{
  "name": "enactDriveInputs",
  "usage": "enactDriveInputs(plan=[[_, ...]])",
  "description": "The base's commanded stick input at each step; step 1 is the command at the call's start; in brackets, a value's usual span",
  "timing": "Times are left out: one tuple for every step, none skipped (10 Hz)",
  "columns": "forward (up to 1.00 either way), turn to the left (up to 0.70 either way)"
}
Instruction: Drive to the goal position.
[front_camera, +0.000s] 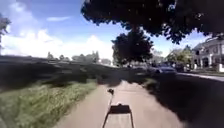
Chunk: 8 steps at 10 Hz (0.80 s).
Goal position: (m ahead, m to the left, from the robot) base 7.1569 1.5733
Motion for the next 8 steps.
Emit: enactDriveInputs(plan=[[1.0, 0.0], [1.0, 0.0], [1.0, 0.0], [1.0, 0.0], [1.0, 0.0], [1.0, 0.0], [1.0, 0.0], [1.0, 0.0]])
